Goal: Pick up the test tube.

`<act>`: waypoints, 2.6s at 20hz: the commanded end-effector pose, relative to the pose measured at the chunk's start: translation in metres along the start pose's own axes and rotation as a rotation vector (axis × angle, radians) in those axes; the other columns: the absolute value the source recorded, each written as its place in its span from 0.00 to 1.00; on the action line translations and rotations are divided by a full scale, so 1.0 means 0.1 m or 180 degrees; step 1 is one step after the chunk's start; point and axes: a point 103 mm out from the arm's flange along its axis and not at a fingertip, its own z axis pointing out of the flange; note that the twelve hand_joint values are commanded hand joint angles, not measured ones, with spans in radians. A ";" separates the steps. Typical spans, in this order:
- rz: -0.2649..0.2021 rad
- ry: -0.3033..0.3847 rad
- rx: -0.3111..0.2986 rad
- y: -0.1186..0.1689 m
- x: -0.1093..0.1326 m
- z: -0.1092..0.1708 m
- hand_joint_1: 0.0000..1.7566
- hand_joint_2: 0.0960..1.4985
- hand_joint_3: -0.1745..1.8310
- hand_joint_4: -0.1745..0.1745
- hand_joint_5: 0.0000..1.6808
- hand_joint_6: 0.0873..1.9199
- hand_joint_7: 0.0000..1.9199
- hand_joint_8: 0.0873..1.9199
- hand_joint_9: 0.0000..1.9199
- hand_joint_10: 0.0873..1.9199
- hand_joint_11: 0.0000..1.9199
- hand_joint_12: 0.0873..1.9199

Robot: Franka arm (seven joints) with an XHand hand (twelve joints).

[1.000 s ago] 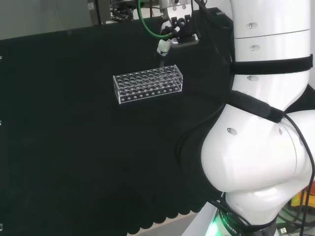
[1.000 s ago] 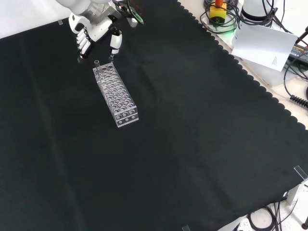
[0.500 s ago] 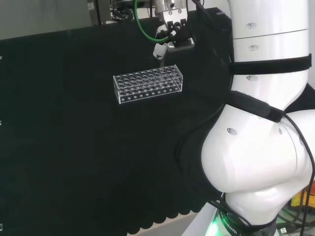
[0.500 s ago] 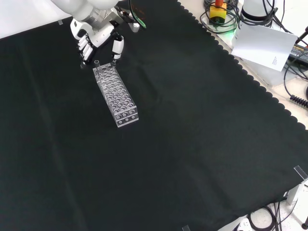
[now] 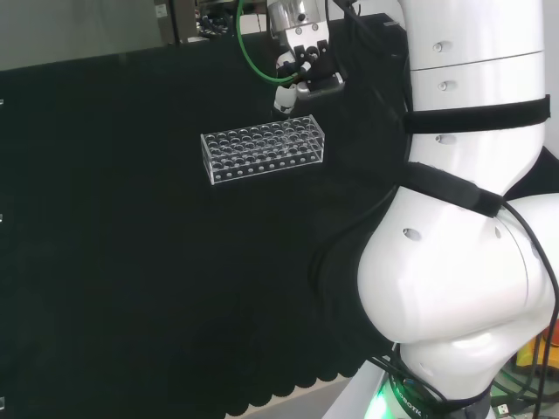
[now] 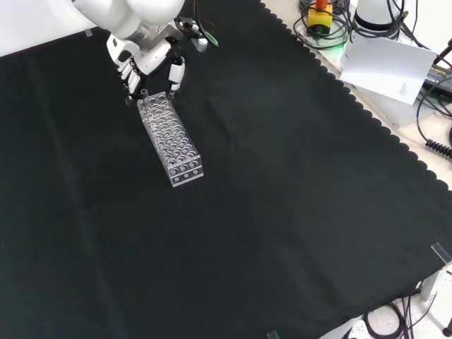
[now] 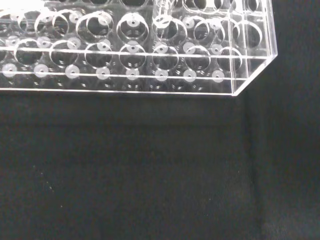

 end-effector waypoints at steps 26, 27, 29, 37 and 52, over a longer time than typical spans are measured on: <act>0.0037 0.0083 -0.0851 0.09 0.25 0.00 0.65 0.69 0.02 0.08 0.66 0.28 0.74 0.34 0.64 0.26 0.29 0.70; 0.0055 0.0119 -0.0953 0.09 0.26 -0.01 0.66 0.69 0.02 0.05 0.70 0.27 0.77 0.33 0.67 0.25 0.32 0.68; 0.0072 0.0159 -0.1133 0.08 0.27 -0.03 0.68 0.69 0.01 0.01 0.76 0.22 0.81 0.30 0.72 0.24 0.38 0.64; 0.0102 0.0223 -0.1416 0.04 0.23 -0.16 0.81 0.63 0.09 0.00 0.78 0.03 0.70 0.38 0.67 0.20 0.52 0.56; 0.0130 0.0311 -0.1549 -0.10 0.06 -0.51 0.81 0.63 0.09 0.00 0.78 0.00 0.68 0.39 0.66 0.22 0.54 0.54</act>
